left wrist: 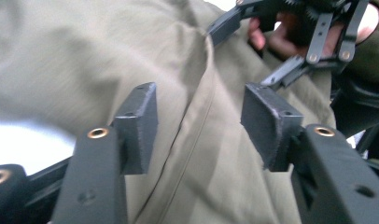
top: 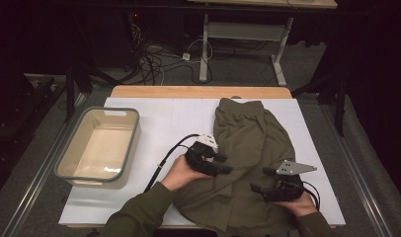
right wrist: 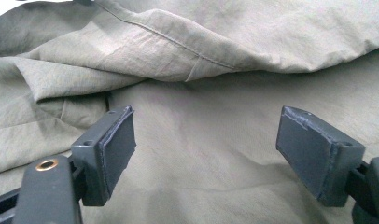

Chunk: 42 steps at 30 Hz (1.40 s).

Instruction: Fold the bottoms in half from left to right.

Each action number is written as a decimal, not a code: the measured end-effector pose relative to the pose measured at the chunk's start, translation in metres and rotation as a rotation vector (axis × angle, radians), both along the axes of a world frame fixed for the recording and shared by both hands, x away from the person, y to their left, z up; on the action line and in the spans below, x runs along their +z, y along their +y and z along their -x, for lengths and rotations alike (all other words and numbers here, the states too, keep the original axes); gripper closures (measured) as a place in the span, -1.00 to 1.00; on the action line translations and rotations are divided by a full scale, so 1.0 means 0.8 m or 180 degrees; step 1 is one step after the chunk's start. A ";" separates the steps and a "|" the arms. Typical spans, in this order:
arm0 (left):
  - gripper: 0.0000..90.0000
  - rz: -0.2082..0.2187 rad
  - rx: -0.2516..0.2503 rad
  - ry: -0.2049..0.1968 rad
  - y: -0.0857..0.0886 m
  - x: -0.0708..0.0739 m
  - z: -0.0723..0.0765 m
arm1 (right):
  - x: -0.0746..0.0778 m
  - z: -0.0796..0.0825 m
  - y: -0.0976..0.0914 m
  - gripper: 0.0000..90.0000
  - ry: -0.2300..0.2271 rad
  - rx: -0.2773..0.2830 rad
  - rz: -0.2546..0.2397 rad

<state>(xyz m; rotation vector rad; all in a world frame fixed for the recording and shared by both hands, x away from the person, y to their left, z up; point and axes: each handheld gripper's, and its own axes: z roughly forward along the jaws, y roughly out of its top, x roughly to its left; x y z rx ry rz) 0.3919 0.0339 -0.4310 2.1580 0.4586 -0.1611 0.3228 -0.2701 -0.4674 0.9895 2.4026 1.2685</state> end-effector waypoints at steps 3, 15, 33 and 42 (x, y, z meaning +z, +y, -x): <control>-0.03 -0.0009 0.0077 -0.0015 0.022 -0.002 0.004 | 0.000 0.000 0.000 -0.55 0.0005 -0.0005 0.0001; -0.43 -0.0129 0.0535 -0.0134 0.091 -0.015 0.017 | 0.002 -0.002 -0.001 -0.59 0.0045 -0.0094 0.0026; -0.83 -0.0238 0.0840 -0.0161 0.137 -0.046 0.046 | 0.016 -0.015 -0.007 -0.59 0.0079 -0.0418 0.0227; -1.00 -0.0338 0.0816 -0.0166 0.143 -0.047 0.052 | 0.029 -0.032 -0.015 -0.52 0.0099 -0.0588 0.0197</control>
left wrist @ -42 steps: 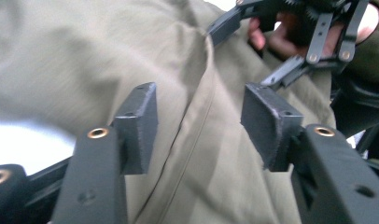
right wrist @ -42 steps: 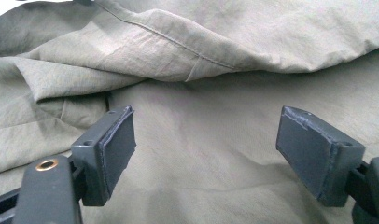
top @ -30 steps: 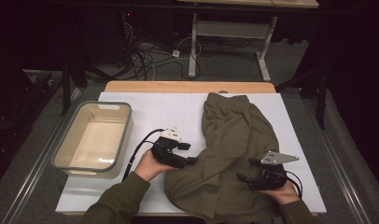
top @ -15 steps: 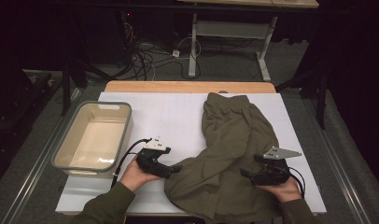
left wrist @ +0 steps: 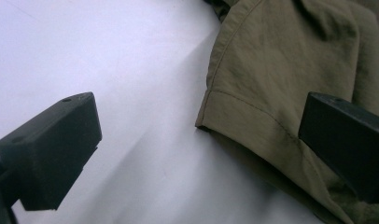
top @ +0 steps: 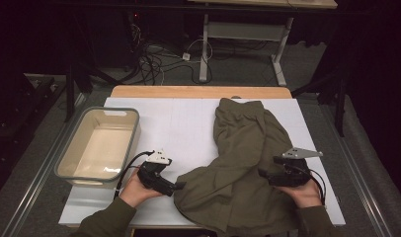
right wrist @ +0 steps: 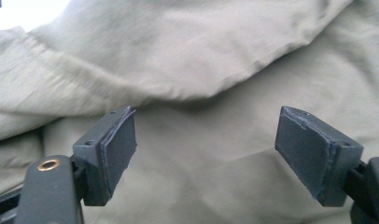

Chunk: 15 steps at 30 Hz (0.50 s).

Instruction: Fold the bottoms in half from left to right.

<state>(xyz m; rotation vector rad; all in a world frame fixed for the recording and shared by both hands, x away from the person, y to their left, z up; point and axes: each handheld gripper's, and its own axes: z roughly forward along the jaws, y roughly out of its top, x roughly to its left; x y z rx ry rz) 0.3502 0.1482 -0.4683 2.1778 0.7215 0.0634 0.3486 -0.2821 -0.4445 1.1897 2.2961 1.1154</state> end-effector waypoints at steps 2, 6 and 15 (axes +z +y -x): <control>-1.00 0.0006 0.0020 0.0006 0.002 -0.001 0.001 | 0.005 -0.007 -0.001 -0.48 0.0005 -0.0041 0.0051; -1.00 0.0111 0.0094 -0.0023 0.007 0.001 0.002 | 0.010 -0.017 -0.004 -0.43 0.0001 -0.0053 0.0028; -1.00 0.0093 0.0154 0.0017 0.013 -0.003 0.003 | 0.026 -0.063 -0.006 -0.23 -0.0081 -0.0177 0.0094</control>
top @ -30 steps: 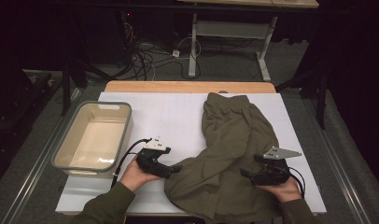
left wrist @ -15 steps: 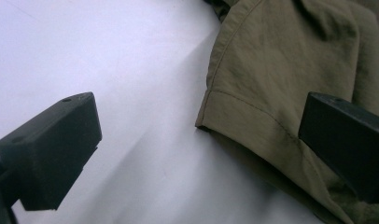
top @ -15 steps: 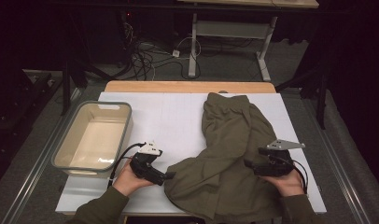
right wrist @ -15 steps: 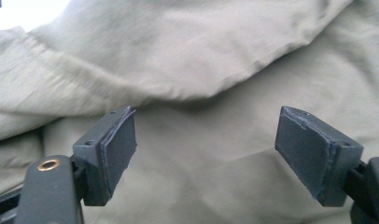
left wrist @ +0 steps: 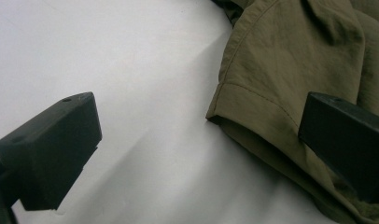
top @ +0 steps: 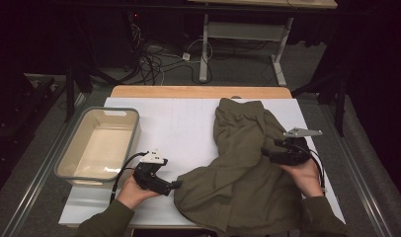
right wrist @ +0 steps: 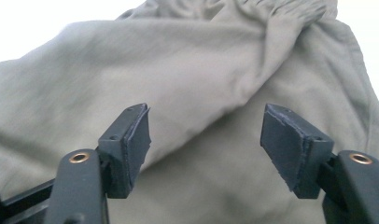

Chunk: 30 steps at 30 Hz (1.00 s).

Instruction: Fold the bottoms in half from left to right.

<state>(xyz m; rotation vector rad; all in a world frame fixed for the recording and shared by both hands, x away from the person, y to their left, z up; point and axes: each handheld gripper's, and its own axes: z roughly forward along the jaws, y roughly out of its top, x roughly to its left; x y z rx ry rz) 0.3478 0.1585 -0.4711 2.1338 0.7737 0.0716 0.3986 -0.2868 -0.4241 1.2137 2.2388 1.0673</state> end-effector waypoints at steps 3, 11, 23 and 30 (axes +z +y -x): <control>-1.00 0.0019 0.0001 -0.0005 0.002 0.000 -0.002 | 0.002 -0.018 0.002 -0.12 -0.0001 -0.0052 0.0053; -1.00 0.0013 -0.0003 -0.0009 0.001 -0.002 -0.003 | -0.002 -0.059 0.005 0.10 0.0067 -0.0139 0.0083; -1.00 -0.0022 0.0010 0.0012 0.001 -0.005 -0.006 | -0.028 -0.094 -0.008 0.36 0.0241 -0.0298 -0.0020; -1.00 -0.0034 0.0009 0.0024 0.000 -0.006 -0.007 | -0.038 -0.109 -0.003 0.51 0.0315 -0.0273 -0.0154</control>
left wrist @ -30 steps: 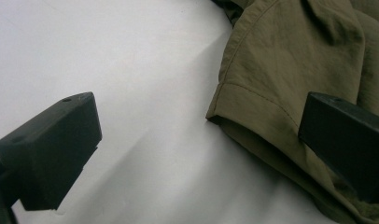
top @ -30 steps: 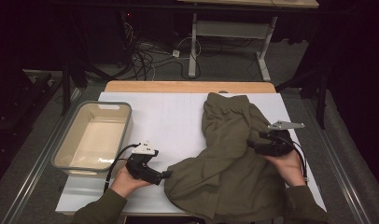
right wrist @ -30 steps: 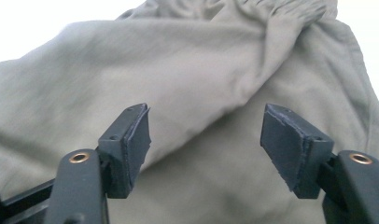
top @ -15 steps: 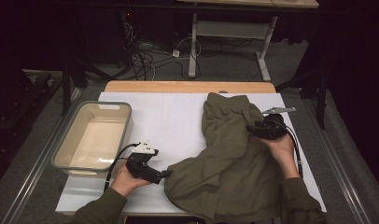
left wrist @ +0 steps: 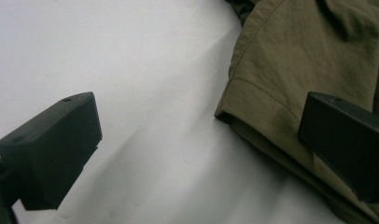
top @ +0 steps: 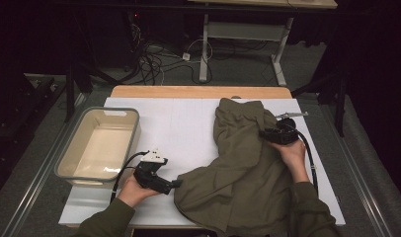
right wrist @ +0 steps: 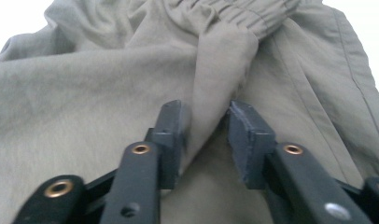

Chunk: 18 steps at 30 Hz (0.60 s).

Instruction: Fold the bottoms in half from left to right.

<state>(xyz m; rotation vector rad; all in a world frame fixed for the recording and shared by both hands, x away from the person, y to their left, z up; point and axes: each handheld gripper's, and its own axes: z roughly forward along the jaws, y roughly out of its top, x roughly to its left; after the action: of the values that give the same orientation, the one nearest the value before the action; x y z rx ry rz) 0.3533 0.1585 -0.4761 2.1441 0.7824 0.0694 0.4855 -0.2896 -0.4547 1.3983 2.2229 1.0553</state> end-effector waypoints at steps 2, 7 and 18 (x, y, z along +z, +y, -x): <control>-1.00 -0.0001 0.0010 0.0005 0.001 0.000 0.000 | -0.002 -0.005 0.005 0.67 0.0015 -0.0010 0.0019; -1.00 -0.0005 0.0007 0.0004 0.001 0.000 0.000 | -0.002 -0.005 0.007 0.90 -0.0005 -0.0006 0.0062; -1.00 -0.0014 0.0009 0.0011 0.000 0.000 0.000 | 0.031 -0.016 0.005 1.00 -0.0187 0.0002 0.0030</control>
<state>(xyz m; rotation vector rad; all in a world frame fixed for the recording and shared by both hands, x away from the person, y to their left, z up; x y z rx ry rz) 0.3533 0.1587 -0.4763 2.1478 0.7880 0.0690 0.4981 -0.2856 -0.4301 1.3453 2.1841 1.0708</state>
